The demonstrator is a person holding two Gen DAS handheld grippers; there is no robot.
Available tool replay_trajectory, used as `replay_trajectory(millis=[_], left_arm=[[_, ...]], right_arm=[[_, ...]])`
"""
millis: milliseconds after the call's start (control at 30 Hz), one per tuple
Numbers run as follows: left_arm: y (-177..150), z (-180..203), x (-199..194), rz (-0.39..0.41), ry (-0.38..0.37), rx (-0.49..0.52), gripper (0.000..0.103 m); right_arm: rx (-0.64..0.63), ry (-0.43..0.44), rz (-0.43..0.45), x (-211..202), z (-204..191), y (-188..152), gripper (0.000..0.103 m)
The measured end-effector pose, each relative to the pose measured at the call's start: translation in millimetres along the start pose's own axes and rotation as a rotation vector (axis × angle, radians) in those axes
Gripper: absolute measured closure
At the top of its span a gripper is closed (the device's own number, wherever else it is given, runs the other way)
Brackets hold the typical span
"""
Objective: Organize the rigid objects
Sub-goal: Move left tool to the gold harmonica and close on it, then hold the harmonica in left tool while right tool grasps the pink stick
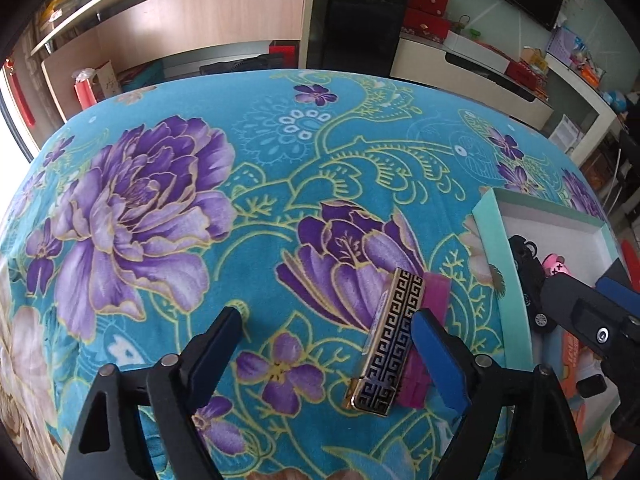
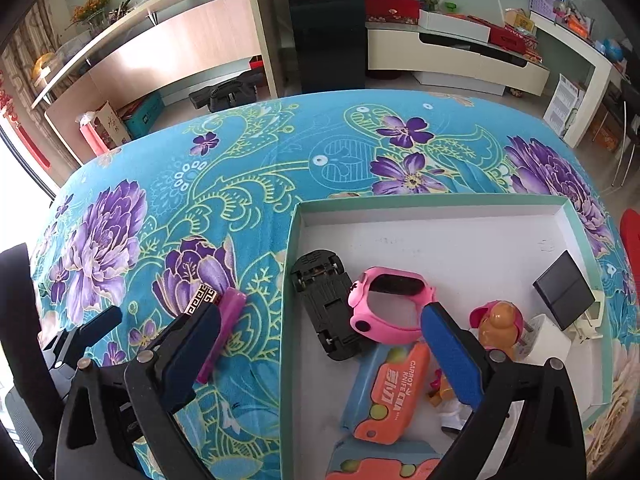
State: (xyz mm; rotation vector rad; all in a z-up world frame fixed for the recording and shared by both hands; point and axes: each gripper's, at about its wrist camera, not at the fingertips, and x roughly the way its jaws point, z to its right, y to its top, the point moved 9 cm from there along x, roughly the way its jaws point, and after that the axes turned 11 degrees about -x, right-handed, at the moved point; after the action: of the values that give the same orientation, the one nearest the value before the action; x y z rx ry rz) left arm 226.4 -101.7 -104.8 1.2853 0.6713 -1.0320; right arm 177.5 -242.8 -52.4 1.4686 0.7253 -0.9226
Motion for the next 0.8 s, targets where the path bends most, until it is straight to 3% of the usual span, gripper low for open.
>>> replay_trajectory(millis=[167,267,333,433,500,800], left_arm=[[-5,9,3,-0.001,-0.006,0.036,0.019],[-3,4,2,0.002,-0.012,0.016,0.036],[-3,-1,4,0.006,0.043,0.037,0.059],[-3,-11,-1,0.020,0.080,0.044,0.077],[0,-25,-5,0.020,0.066,-0.011,0.079],[1,-97,-29,0.059,0.186,-0.165,0.081]], right_arm=[[0.007,0.009,0.004,0,0,0,0.003],[0.010,0.008,0.015,-3,2,1,0.003],[0.017,0.012,0.023,-4,3,1,0.003],[0.008,0.017,0.033,-5,0,2,0.003],[-0.018,0.021,0.042,-6,-5,3,0.003],[-0.195,0.093,0.087,-5,-68,3,0.004]])
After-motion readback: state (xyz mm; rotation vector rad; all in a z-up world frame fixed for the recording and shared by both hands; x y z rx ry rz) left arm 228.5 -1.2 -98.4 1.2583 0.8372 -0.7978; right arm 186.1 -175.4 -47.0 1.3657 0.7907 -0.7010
